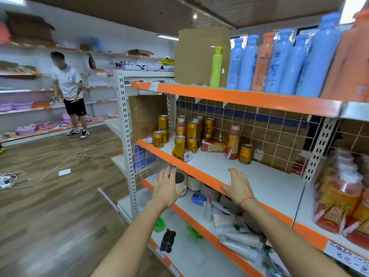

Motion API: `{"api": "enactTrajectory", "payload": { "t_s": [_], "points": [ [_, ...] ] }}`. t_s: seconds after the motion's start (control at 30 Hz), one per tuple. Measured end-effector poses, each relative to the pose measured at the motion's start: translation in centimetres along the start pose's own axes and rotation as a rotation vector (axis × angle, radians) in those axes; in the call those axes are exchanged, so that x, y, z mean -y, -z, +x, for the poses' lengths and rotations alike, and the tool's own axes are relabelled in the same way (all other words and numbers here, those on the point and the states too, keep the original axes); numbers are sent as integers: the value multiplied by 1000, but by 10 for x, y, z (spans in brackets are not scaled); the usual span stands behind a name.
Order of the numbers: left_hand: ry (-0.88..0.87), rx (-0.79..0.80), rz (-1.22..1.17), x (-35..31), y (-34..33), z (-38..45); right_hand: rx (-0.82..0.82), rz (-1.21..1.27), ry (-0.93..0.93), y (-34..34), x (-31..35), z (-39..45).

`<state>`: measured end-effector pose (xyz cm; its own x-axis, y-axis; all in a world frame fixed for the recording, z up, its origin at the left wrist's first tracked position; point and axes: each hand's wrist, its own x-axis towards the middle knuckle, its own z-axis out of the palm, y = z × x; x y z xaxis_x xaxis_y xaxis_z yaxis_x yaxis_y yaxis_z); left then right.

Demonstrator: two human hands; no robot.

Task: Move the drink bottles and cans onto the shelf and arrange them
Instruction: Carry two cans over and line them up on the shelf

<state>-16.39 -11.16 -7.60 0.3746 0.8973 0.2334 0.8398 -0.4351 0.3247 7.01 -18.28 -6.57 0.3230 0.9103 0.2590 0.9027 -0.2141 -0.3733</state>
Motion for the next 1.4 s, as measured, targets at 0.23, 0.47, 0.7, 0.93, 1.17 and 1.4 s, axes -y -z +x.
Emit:
{"api": "enactTrajectory", "payload": {
  "t_s": [0.23,0.47,0.7,0.93,1.17,1.4],
  "points": [
    [15,-22,-34,14,-16,55,16,-12,-42,-16,-14,48],
    [-18,-67,-80,44,-15,129,-16,-9,-105,-31,-20,101],
    [-90,-67,-136,77,-15,224,-93,13,-199,-55,-6,167],
    [-220,62,-116,91,-21,287,-99,-13,-269,-79,20,210],
    [-276,143,-150,95,-32,321,-79,10,-311,-96,20,229],
    [-175,147,-419,73,-28,362,-76,99,-313,-96,19,256]
  ]
}}
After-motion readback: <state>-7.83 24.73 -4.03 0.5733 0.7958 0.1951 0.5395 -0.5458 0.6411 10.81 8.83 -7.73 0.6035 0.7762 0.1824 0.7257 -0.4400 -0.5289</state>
